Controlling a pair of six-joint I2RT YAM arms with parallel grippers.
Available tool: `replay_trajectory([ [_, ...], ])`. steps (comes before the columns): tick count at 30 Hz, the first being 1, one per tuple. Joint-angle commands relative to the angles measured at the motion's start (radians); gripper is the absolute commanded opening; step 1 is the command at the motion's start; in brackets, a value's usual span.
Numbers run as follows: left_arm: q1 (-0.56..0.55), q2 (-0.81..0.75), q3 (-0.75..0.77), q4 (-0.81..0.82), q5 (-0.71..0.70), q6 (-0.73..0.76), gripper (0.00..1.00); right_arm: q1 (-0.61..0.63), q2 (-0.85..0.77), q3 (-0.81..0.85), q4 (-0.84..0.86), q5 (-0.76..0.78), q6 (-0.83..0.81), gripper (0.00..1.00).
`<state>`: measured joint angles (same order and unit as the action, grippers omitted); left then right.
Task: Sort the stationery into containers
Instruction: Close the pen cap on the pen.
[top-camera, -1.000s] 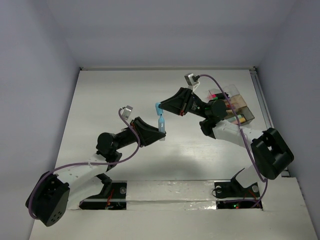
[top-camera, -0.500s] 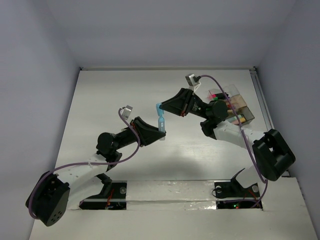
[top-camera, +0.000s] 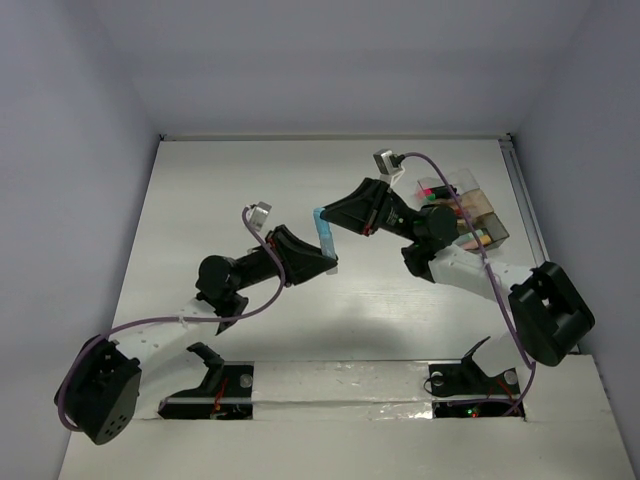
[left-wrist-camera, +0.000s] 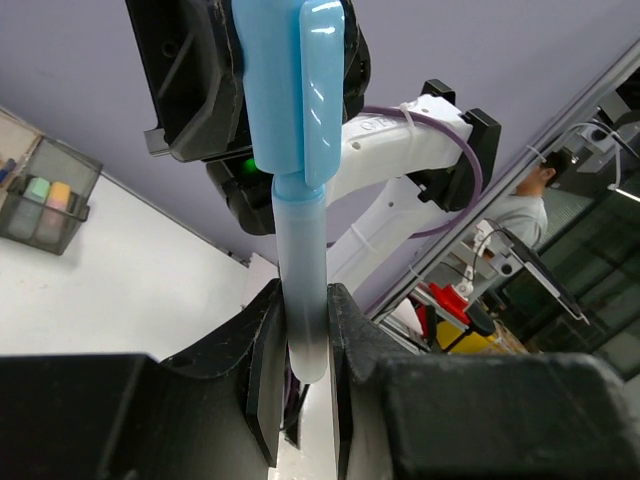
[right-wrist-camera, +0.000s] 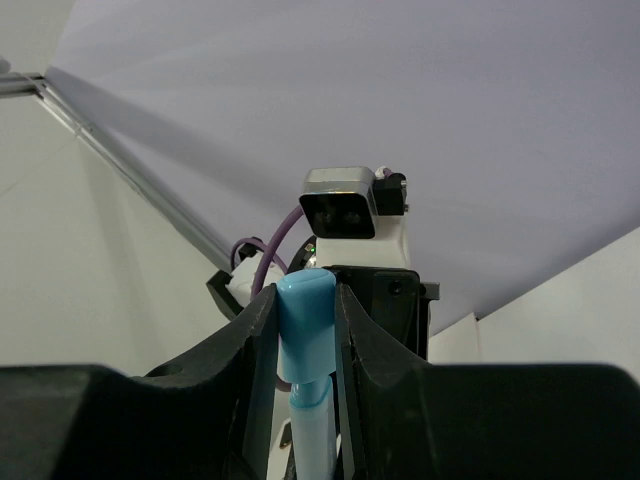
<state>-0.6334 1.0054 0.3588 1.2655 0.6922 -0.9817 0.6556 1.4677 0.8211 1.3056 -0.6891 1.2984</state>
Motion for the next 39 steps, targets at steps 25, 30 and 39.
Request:
replay_trajectory([
  [25, 0.0, -0.214, 0.166, 0.396, 0.046, 0.038, 0.0, 0.096, -0.004, 0.039, 0.411, -0.26, 0.094, 0.23],
  [30, 0.0, -0.171, 0.21, 0.511, 0.064, -0.049, 0.0, 0.133, 0.023, 0.116, 0.411, -0.351, 0.079, 0.2],
  [39, 0.0, -0.241, 0.259, 0.396, 0.066, -0.023, 0.0, 0.142, 0.031, 0.066, 0.411, -0.375, 0.082, 0.1],
])
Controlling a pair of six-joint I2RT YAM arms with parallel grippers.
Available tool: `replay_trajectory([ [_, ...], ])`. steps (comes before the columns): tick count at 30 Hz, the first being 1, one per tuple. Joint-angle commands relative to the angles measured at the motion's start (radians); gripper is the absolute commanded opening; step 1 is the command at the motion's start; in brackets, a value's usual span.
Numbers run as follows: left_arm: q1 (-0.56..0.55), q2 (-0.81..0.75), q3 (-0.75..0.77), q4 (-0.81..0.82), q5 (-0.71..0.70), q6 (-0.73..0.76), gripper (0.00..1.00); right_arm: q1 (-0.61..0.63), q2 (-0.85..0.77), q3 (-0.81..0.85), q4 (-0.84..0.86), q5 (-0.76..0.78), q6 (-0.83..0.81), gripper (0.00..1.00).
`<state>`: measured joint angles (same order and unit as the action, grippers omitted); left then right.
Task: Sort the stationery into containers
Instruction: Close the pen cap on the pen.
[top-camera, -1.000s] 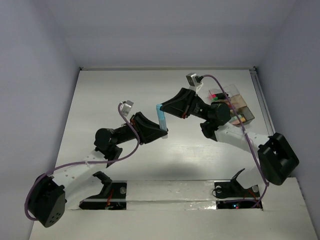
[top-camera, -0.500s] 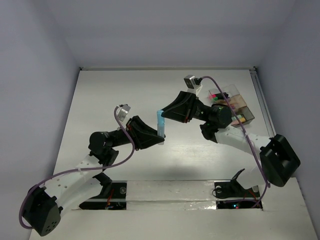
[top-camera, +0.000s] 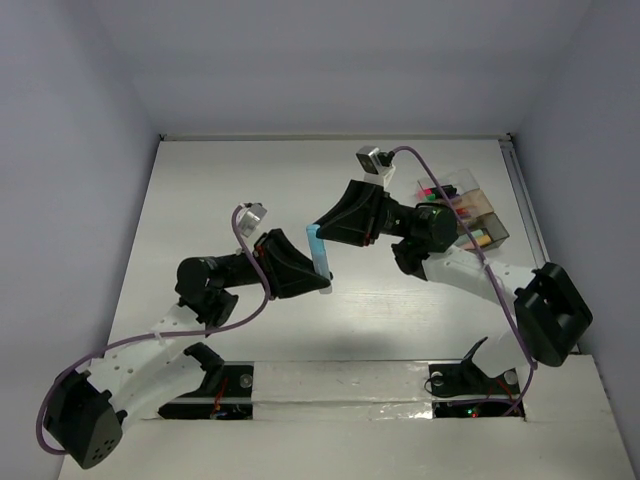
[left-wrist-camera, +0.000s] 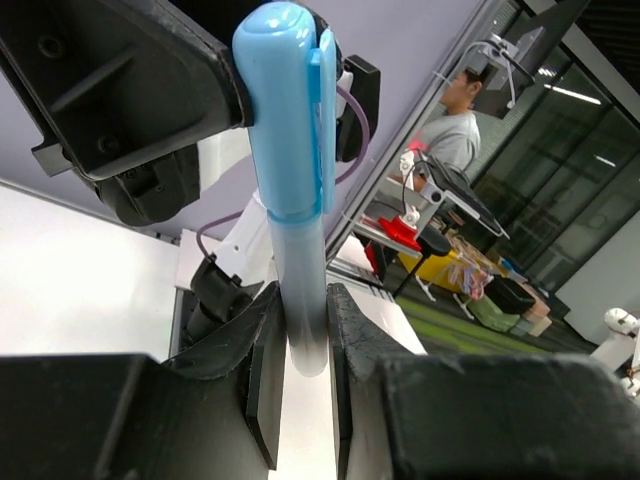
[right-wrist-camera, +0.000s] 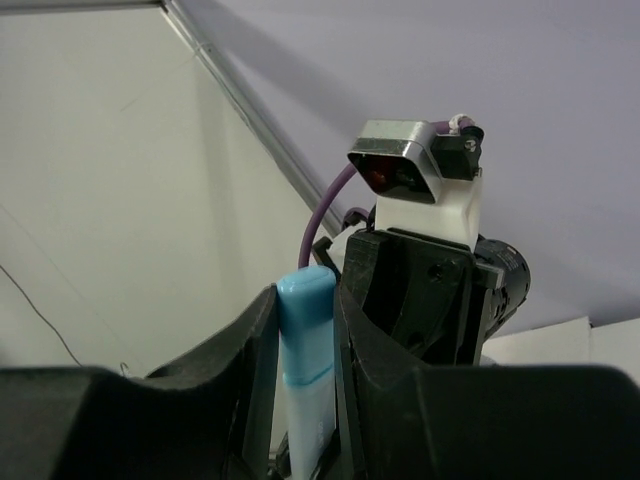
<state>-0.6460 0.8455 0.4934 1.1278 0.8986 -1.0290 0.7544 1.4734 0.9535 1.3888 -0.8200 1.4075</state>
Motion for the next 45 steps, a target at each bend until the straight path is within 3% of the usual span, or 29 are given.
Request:
replay_trajectory([
  [1, 0.012, -0.095, 0.123, 0.503, -0.145, 0.039, 0.0, 0.043, 0.024, -0.09, 0.328, -0.243, -0.028, 0.08],
  [5, 0.012, -0.155, 0.123, 0.396, -0.159, 0.122, 0.0, 0.063, 0.011, -0.151, 0.328, -0.243, -0.039, 0.0],
  [12, 0.012, -0.197, 0.146, 0.195, -0.191, 0.246, 0.0, 0.072, -0.025, -0.261, 0.313, -0.199, -0.096, 0.0],
  [15, 0.012, -0.195, 0.163, 0.176, -0.182, 0.262, 0.0, 0.082, -0.039, -0.31, 0.218, -0.194, -0.168, 0.0],
  [19, 0.012, -0.175, 0.169, 0.165, -0.164, 0.247, 0.0, 0.092, -0.035, -0.367, 0.251, -0.194, -0.173, 0.0],
  [21, 0.012, -0.178, 0.159, 0.129, -0.17, 0.256, 0.0, 0.092, -0.073, -0.369, 0.187, -0.189, -0.233, 0.02],
  [23, 0.012, -0.189, 0.129, 0.1, -0.17, 0.262, 0.0, 0.092, -0.114, -0.354, 0.017, -0.185, -0.3, 0.04],
  [25, 0.012, -0.206, 0.102, 0.008, -0.178, 0.276, 0.0, 0.092, -0.204, -0.334, -0.144, -0.177, -0.448, 0.11],
  [26, 0.012, -0.23, 0.093, -0.041, -0.184, 0.309, 0.0, 0.092, -0.247, -0.303, -0.36, -0.168, -0.511, 0.15],
  [27, 0.012, -0.249, 0.083, -0.151, -0.208, 0.329, 0.0, 0.092, -0.347, -0.282, -0.482, -0.128, -0.665, 0.25],
  [28, 0.012, -0.264, 0.059, -0.21, -0.22, 0.348, 0.0, 0.092, -0.396, -0.256, -0.62, -0.102, -0.749, 0.3],
  [29, 0.012, -0.295, 0.047, -0.264, -0.234, 0.366, 0.0, 0.092, -0.441, -0.227, -0.88, -0.067, -0.821, 0.36],
  [30, 0.012, -0.307, 0.034, -0.36, -0.263, 0.394, 0.0, 0.092, -0.481, -0.167, -0.993, 0.017, -0.951, 0.49],
  [31, 0.012, -0.318, -0.001, -0.394, -0.273, 0.402, 0.0, 0.092, -0.549, -0.144, -1.142, 0.051, -0.993, 0.54],
  [33, 0.012, -0.327, -0.041, -0.421, -0.27, 0.4, 0.0, 0.092, -0.596, -0.087, -1.232, 0.135, -1.076, 0.68],
  [36, 0.003, -0.295, -0.114, -0.389, -0.202, 0.36, 0.0, 0.092, -0.592, -0.016, -1.336, 0.212, -1.152, 0.8],
  [45, -0.032, -0.218, -0.141, -0.392, -0.168, 0.368, 0.0, 0.092, -0.343, 0.263, -1.386, 0.233, -1.231, 0.94],
])
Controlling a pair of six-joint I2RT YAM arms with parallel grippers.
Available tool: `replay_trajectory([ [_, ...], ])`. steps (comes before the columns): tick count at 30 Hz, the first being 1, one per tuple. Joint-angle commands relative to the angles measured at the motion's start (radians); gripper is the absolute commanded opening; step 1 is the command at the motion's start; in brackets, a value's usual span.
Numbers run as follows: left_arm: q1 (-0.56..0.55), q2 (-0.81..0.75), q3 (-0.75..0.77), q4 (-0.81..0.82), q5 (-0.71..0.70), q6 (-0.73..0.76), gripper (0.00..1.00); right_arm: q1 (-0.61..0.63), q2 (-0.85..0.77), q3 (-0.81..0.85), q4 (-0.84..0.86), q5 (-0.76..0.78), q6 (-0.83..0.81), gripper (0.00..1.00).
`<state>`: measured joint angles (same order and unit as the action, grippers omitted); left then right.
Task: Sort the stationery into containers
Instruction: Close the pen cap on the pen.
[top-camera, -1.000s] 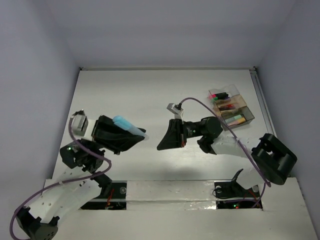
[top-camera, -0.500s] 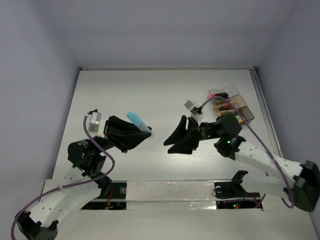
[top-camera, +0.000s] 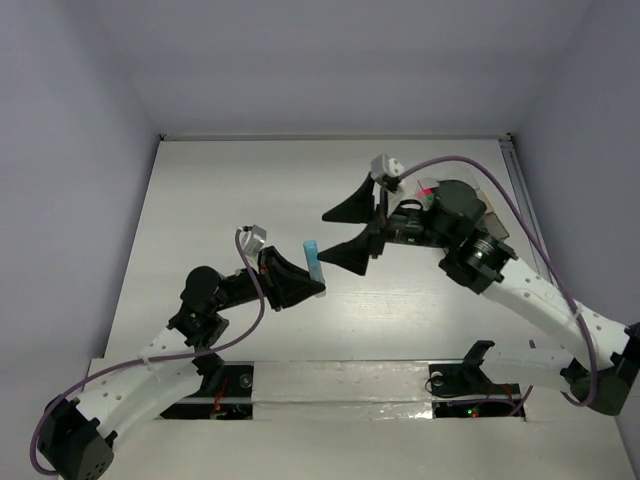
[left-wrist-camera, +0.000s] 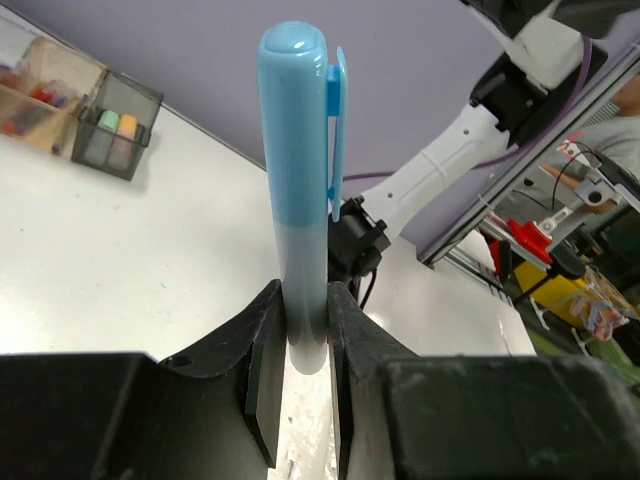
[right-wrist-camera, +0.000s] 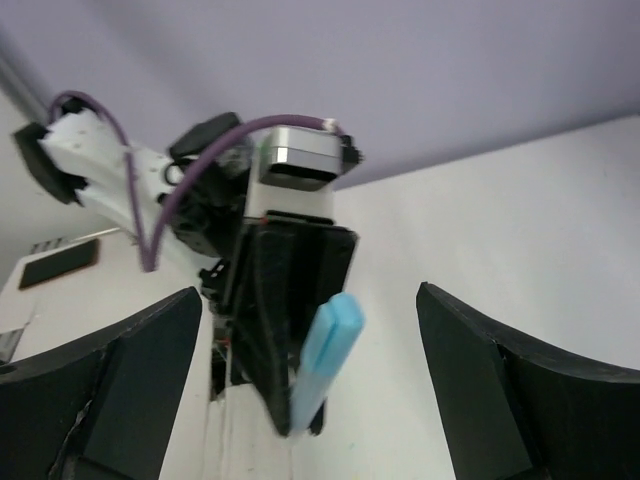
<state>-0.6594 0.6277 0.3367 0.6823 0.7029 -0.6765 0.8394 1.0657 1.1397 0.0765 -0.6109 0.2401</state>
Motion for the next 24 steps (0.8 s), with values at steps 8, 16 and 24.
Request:
replay_trajectory([
  [8, -0.037, 0.029, 0.024, 0.083, 0.035, 0.015, 0.0, 0.007, 0.169, 0.13, -0.067, 0.011, -0.064, 0.97],
  [16, -0.037, 0.029, 0.033, 0.076, 0.021, 0.028, 0.0, 0.007, 0.185, 0.062, 0.04, -0.069, 0.033, 0.75],
  [24, -0.037, 0.033, 0.044, 0.066, -0.003, 0.04, 0.0, 0.007, 0.16, -0.017, 0.095, -0.119, 0.126, 0.67],
])
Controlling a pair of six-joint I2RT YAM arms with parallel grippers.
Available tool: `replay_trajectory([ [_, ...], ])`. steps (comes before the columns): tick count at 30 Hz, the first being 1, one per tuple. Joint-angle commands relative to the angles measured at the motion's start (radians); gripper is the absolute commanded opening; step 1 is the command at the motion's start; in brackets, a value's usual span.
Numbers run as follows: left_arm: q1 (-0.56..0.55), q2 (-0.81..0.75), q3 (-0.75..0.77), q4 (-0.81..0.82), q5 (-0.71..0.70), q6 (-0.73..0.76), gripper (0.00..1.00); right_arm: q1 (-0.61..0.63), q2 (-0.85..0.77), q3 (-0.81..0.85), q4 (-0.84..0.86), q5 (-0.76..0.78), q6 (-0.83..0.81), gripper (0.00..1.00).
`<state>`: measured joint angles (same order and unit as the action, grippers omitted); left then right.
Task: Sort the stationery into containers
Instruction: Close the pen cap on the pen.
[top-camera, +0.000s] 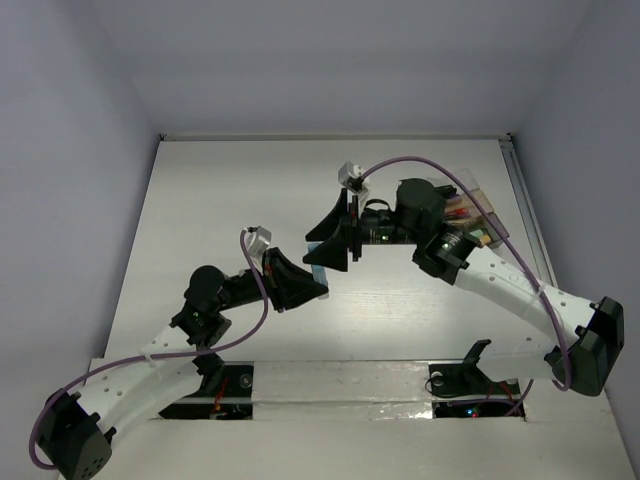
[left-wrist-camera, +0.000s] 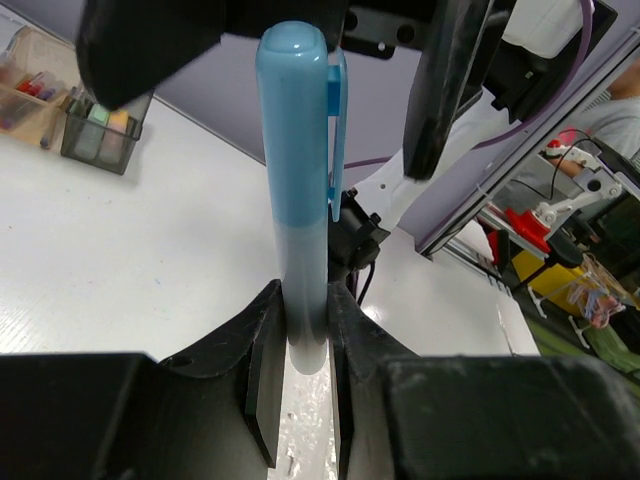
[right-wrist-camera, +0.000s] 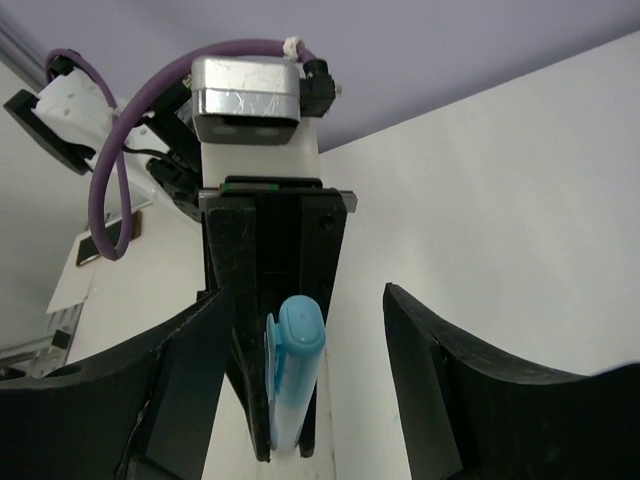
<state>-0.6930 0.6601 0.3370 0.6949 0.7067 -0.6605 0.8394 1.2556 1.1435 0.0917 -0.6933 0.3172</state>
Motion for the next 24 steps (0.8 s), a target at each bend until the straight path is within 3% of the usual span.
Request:
replay_trajectory([
  [1, -0.003, 0.001, 0.046, 0.054, -0.009, 0.025, 0.0, 0.007, -0.03, -0.025, 0.082, -0.035, 0.051, 0.67],
  [5, -0.003, 0.009, 0.056, 0.054, -0.009, 0.027, 0.0, 0.007, -0.041, -0.057, 0.112, -0.02, 0.074, 0.5],
  [6, -0.003, 0.01, 0.057, 0.052, -0.009, 0.027, 0.0, 0.007, -0.044, -0.062, 0.118, -0.02, 0.077, 0.44],
  [7, -0.003, 0.009, 0.059, 0.052, -0.01, 0.027, 0.0, 0.007, -0.044, -0.074, 0.138, -0.018, 0.086, 0.27],
  [9, -0.003, 0.007, 0.062, 0.048, -0.015, 0.032, 0.0, 0.007, -0.053, -0.093, 0.164, -0.02, 0.106, 0.18],
  [10, -0.003, 0.006, 0.065, 0.037, -0.022, 0.033, 0.0, 0.007, -0.053, -0.1, 0.164, -0.018, 0.115, 0.07],
  [13, -0.003, -0.005, 0.082, 0.019, -0.045, 0.05, 0.0, 0.007, -0.053, -0.114, 0.146, -0.025, 0.125, 0.0],
  [24, -0.003, 0.01, 0.215, -0.009, -0.099, 0.064, 0.0, 0.007, -0.108, -0.33, 0.206, -0.038, 0.194, 0.0],
])
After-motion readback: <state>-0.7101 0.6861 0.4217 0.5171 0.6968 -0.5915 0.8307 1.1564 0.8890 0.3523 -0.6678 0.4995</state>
